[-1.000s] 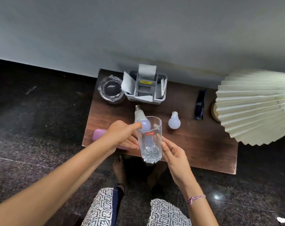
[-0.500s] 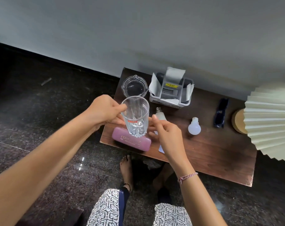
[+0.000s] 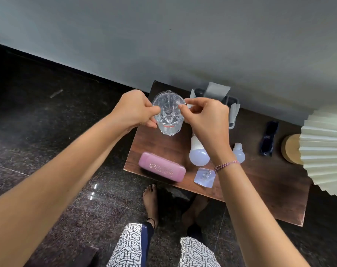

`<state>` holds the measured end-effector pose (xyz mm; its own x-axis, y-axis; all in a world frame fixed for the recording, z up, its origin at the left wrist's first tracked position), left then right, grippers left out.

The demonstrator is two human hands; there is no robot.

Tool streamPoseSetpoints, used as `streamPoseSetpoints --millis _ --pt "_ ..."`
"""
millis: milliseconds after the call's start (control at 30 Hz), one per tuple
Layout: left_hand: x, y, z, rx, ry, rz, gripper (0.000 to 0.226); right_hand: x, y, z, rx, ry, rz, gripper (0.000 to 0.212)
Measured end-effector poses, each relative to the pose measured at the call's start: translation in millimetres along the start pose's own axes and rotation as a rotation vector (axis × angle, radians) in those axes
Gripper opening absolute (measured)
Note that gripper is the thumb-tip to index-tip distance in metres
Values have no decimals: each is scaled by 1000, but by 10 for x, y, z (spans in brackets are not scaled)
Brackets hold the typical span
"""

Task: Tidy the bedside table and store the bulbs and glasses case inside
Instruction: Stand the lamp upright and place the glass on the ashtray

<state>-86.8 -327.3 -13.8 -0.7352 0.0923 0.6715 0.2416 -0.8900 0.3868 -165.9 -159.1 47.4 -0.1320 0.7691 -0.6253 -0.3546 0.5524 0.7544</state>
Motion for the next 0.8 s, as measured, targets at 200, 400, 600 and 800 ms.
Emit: streamPoseSetpoints --millis 200,400,600,800 --pt "98 86 -212 37 9 57 15 -91 -151 -266 -47 62 110 19" --pt "135 83 -434 56 68 109 19 -88 -282 -555 -62 42 166 19" --pt "119 -1 -632 34 130 113 24 -8 -393 -733 -79 -7 216 19" --pt "79 -70 -722 29 139 79 27 85 -514 -791 -130 -51 274 19"
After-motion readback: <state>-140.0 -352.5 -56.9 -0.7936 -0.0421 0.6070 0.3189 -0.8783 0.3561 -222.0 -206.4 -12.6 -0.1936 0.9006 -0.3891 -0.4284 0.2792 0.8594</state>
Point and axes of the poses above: each hand's wrist, its own z-axis away from the middle knuckle, its own y-axis out of the back of the hand, x = y × z, the point moved 10 cm from there along -z, towards the middle knuckle, and after that the axes turned 9 degrees about z, right-handed, at the moved point
